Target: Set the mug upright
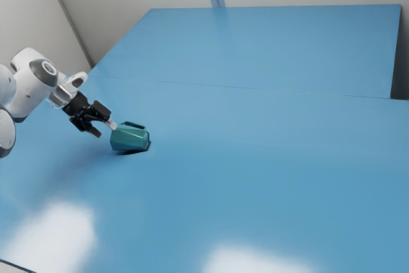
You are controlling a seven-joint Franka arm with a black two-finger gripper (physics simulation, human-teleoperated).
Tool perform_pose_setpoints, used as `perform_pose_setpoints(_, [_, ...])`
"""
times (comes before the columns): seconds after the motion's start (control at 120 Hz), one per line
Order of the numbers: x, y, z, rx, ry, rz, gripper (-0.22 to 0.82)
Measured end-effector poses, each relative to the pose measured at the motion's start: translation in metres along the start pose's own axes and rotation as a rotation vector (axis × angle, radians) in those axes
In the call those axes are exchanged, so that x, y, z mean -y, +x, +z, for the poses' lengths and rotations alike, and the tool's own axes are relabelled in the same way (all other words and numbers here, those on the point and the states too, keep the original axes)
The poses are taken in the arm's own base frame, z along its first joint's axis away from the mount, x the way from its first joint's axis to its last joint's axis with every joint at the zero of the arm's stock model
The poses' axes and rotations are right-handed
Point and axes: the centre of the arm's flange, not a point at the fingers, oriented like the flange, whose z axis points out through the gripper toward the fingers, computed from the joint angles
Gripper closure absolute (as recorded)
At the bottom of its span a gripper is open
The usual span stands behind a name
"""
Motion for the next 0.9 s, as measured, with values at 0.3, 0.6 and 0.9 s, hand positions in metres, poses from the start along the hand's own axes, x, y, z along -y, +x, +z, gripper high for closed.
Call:
perform_pose_setpoints(0.3, [0.018, 0.018, 0.018, 0.017, -0.116, 0.075, 0.00])
perform_pose_setpoints(0.6, [0.027, 0.027, 0.036, -0.033, -0.265, 0.121, 0.00])
perform_pose_setpoints(0.9, [0.040, 0.022, 0.041, -0.076, -0.336, 0.133, 0.29])
